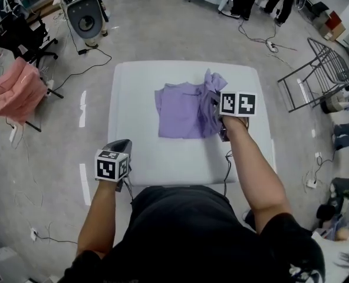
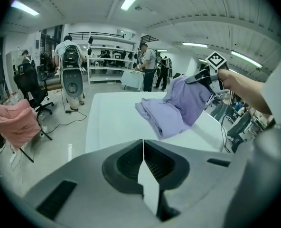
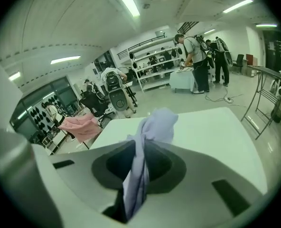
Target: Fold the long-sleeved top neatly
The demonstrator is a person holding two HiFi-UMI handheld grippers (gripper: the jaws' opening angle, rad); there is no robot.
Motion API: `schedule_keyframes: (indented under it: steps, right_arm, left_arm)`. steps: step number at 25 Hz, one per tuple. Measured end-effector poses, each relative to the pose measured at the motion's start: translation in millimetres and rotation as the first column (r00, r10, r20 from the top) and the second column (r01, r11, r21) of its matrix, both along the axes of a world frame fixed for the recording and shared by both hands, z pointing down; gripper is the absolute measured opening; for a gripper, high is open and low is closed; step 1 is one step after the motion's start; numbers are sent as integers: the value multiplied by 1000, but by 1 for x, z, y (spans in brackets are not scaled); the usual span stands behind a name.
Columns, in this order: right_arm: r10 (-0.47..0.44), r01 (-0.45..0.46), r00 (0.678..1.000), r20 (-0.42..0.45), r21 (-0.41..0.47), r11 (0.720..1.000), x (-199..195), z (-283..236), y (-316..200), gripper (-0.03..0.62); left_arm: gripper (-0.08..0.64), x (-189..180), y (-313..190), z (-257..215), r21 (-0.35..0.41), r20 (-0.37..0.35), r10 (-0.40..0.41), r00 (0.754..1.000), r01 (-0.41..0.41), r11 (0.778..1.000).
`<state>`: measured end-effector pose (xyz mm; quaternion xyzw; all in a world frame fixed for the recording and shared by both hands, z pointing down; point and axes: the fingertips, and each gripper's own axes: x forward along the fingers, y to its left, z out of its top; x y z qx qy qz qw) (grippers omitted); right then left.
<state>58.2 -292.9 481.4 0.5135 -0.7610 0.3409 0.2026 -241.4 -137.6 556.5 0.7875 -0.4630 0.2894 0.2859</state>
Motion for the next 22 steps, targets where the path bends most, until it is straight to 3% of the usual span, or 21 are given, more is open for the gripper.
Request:
schedule_keyframes:
  steps: [7,14,22]
  right_arm:
    - [29,-34,995,-91,-59,998,-96,59,-7,64]
    - [-64,34,970,-235,-130,991,-142,116,2,78]
    - [-134,101,981,-138,-227,969,-169,153,8,154]
  left_arm:
    - [9,-7,21,1,-11,-14,9,1000,-9,1000]
    - [9,-36,44,-1,-21,-11,-53,999,52,998]
    - [9,-63,59,15,-63,-5,-82,997,81,995]
